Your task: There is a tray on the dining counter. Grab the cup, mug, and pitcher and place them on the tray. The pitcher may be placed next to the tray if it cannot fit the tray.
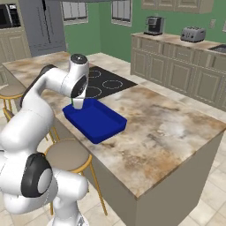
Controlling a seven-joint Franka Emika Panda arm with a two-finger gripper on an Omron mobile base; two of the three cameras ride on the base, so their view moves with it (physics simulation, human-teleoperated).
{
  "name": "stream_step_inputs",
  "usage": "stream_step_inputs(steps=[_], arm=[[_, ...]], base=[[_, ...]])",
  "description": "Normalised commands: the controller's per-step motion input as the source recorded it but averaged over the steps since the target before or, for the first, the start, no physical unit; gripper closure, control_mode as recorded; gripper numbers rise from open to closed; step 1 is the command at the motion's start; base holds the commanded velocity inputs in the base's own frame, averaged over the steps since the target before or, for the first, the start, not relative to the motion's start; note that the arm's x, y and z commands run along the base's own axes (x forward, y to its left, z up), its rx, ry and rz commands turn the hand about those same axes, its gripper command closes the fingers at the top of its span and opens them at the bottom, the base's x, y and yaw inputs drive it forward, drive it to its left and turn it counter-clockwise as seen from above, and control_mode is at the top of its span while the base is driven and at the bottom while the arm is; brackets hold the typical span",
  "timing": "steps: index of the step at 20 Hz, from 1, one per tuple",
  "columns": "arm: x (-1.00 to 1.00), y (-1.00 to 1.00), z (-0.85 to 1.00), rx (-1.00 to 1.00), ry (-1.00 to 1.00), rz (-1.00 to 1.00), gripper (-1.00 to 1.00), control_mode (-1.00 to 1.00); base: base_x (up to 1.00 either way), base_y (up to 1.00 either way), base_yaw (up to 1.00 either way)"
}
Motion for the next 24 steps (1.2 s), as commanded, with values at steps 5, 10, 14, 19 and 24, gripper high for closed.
stream_step_inputs(steps=[5,10,14,19,24], arm=[[0.09,0.12,-0.20,-0.12,0.03,0.00,1.00,-1.00],[0.12,0.02,-0.18,-0.11,0.04,0.01,1.00,-1.00],[0.18,0.00,-0.20,-0.11,0.02,0.01,1.00,-1.00],[0.30,0.00,-0.23,-0.04,0.04,0.00,1.00,-1.00],[0.40,0.00,-0.30,0.00,0.04,0.00,1.00,-1.00]], base=[[0.00,0.00,0.00],[0.00,0.00,0.00],[0.00,0.00,0.00],[0.00,0.00,0.00],[0.00,0.00,0.00]])
